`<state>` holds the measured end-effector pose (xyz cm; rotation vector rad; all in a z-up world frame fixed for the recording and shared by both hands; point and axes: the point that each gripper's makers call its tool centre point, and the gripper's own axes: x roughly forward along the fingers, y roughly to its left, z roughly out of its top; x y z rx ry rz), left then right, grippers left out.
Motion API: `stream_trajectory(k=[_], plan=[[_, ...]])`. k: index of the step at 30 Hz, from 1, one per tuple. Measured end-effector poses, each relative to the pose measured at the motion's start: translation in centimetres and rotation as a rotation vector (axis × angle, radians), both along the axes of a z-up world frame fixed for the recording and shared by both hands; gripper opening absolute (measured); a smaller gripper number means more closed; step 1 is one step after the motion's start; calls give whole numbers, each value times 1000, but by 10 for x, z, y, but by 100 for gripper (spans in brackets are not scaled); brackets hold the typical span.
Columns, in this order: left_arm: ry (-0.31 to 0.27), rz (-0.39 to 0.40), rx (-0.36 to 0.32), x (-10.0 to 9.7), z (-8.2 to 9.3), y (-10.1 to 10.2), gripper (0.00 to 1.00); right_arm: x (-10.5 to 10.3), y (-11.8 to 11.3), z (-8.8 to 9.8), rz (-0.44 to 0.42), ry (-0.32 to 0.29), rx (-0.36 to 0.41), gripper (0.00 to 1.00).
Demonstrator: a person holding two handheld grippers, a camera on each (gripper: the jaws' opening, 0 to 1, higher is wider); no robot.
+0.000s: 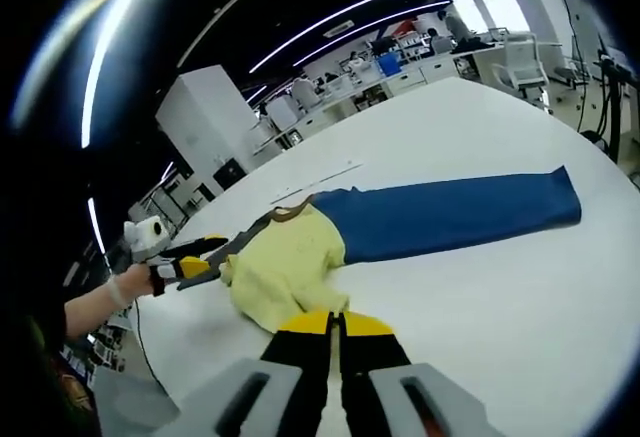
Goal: Fold the garment on the visible template until the final outline fits inside the template.
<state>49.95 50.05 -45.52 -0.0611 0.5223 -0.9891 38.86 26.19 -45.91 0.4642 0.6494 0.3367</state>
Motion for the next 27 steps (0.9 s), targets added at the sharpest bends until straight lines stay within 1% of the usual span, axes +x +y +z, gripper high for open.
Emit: stream_trajectory(k=[2,5,10,15,18,19,24,27], plan=[[15,24,-8,-4,-6,8,59,0,0,0,0,0,2,0],[28,44,2,-11,-15,17,54,-1,0,-1,0,0,3,0],[74,59,27,-24,-36,25,46,-2,0,-3,0,4,5,0],[111,64,33,-34,-51,24,31,-2,-2,-5,-3,7,8,0],[108,65,41,-33,-55,21,24,-1,-2,-5,-4,7,11,0],[115,73,42,-31,-57,20,22,-1,-2,-5,-4,7,11,0],[109,86,41,-27,-61,14,15,-3,-2,-6,-1,9,15,0],[100,83,57,-25,-65,10,16,-6,0,-7,5,11,13,0]])
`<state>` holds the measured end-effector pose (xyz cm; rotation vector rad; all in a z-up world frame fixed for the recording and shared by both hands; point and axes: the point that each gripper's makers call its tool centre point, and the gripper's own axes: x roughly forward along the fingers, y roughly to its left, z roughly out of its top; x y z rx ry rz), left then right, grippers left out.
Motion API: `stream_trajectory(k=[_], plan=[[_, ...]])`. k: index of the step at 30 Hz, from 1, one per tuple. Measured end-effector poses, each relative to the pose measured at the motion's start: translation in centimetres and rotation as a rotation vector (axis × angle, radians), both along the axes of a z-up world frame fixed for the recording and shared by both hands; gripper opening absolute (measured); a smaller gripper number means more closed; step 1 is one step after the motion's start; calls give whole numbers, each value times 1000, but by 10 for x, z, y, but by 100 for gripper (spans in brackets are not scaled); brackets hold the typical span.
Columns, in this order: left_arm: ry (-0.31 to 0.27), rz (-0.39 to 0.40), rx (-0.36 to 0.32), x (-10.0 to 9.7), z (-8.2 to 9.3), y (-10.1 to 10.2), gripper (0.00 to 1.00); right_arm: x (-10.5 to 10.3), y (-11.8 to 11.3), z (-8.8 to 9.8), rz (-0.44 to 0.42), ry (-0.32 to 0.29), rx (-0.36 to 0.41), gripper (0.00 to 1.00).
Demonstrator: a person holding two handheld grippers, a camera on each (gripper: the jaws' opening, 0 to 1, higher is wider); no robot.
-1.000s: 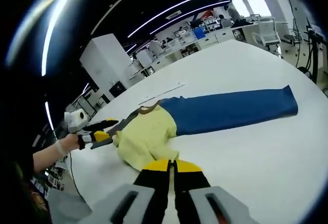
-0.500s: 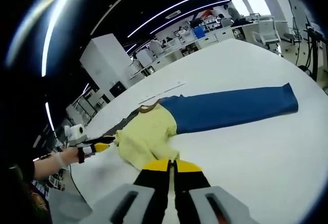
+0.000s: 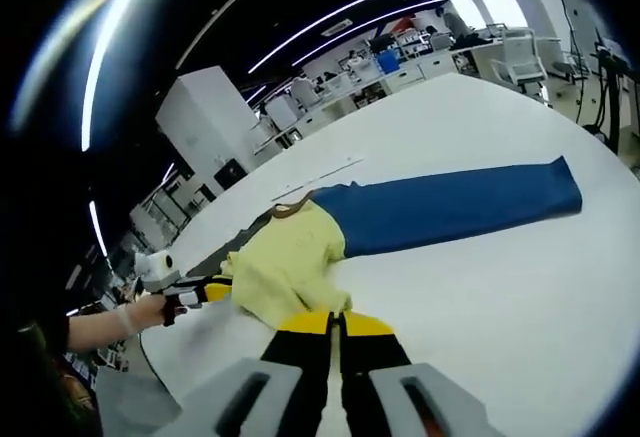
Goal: Fold the garment on the visible template until the final outline fits inside the template.
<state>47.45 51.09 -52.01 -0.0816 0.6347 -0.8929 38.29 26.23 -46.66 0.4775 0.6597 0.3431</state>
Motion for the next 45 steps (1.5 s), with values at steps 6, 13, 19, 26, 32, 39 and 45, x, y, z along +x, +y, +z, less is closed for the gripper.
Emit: stream_trajectory(k=[6,13,19,26,32,39,45], plan=[[7,-2,11,0,-5,-4,7,-2,1,0,1,2,3,0],[24,-3,6,1,-7,-5,3,-1,3,0,2,3,5,0],[47,9,-1,0,-7,-1,0,-1,4,0,1,4,6,0],[45,24,-9,-3,6,11,0,-2,4,3,-1,-2,8,0],[48,66,-26,-9,20,37,0,-4,6,6,-1,-11,10,0],[39,110,-12,-21,32,75,0,-7,7,9,2,-20,11,0],[38,127,7,-36,38,100,0,-13,10,12,8,-25,11,0]])
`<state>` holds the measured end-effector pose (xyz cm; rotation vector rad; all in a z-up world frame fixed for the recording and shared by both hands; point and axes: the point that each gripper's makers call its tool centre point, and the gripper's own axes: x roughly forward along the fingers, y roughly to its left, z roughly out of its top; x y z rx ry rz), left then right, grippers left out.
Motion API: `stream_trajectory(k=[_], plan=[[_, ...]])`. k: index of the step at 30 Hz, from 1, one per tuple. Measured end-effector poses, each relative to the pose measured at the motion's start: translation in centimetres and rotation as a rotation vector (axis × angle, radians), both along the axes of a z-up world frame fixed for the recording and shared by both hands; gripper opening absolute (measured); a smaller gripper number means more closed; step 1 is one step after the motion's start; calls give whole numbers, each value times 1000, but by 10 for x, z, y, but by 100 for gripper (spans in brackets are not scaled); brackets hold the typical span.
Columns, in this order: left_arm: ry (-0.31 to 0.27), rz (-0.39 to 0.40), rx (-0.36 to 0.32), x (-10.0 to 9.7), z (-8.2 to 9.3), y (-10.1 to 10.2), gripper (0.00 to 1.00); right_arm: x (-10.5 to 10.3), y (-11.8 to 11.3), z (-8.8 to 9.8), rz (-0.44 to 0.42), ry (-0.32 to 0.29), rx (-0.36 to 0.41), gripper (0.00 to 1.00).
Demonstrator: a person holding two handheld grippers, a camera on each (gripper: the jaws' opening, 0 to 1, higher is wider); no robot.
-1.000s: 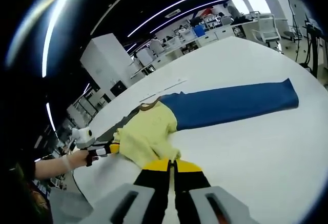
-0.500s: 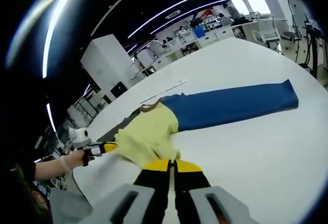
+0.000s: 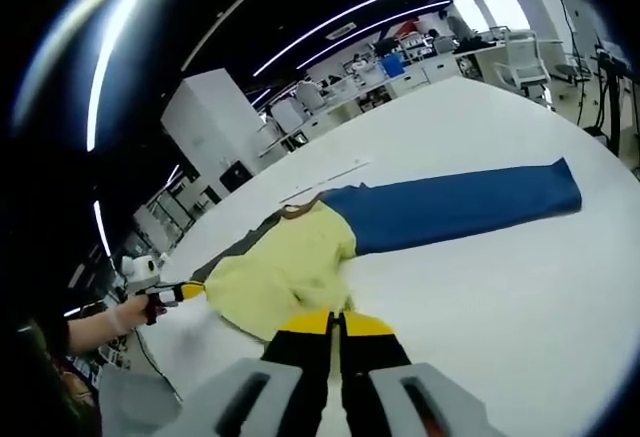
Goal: Fold the garment on the visible template until the final outline fits inside the template.
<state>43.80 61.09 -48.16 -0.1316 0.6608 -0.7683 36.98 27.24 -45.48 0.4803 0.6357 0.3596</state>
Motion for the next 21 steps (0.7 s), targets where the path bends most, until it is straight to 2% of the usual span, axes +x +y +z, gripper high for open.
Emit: stream_trajectory(k=[8,15,21], plan=[[41,-14,10,-28,4,15,0,-13,10,8,39,6,9,0],[93,-16,30,-56,0,28,0,-26,18,9,70,9,14,0],[121,-5,38,-73,-2,34,0,-35,25,11,109,13,9,0]])
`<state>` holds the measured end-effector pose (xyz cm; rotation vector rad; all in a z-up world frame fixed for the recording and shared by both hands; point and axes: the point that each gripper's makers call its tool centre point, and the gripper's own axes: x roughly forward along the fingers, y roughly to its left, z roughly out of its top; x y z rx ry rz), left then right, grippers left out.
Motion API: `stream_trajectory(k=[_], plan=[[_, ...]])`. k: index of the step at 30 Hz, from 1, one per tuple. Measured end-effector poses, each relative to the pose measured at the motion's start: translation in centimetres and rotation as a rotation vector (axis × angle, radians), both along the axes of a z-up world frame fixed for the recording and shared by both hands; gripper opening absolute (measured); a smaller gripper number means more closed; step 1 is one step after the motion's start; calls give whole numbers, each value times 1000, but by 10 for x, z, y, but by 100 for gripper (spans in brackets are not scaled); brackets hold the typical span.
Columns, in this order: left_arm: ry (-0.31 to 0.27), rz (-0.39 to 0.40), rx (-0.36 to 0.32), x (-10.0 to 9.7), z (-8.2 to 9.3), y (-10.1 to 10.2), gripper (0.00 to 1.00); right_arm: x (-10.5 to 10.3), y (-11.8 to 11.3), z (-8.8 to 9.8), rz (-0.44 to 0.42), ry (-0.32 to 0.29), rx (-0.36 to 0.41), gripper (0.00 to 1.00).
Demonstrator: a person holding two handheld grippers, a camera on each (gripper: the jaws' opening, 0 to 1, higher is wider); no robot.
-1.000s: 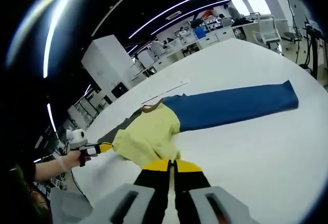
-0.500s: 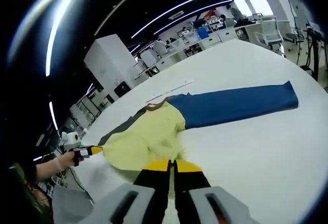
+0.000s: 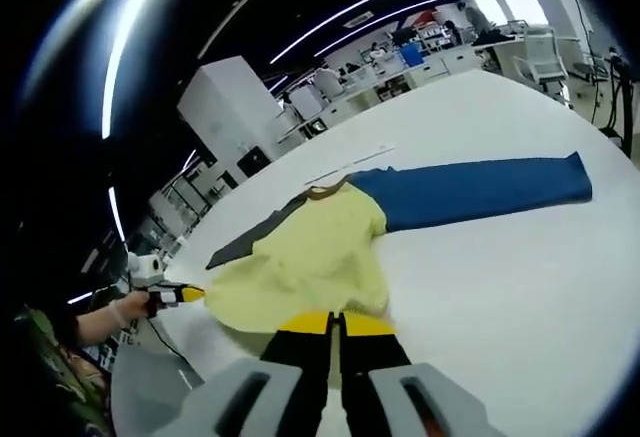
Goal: Fold the garment on the visible template until the final outline fits inside the template.
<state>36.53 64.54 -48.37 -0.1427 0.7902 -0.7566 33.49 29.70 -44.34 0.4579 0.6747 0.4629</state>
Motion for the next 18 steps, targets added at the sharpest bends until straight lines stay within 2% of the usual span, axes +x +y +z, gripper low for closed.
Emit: stream_trajectory(k=[6,10,12,18], plan=[[11,-9,13,-15,3,3,0,-7,2,1,26,1,2,0],[39,-17,31,-25,1,8,0,-15,7,1,54,9,-2,0],[51,-25,63,-29,-2,13,0,-20,11,-2,72,24,3,0],[89,-31,98,-41,-10,18,0,-33,19,-20,129,67,-25,0]])
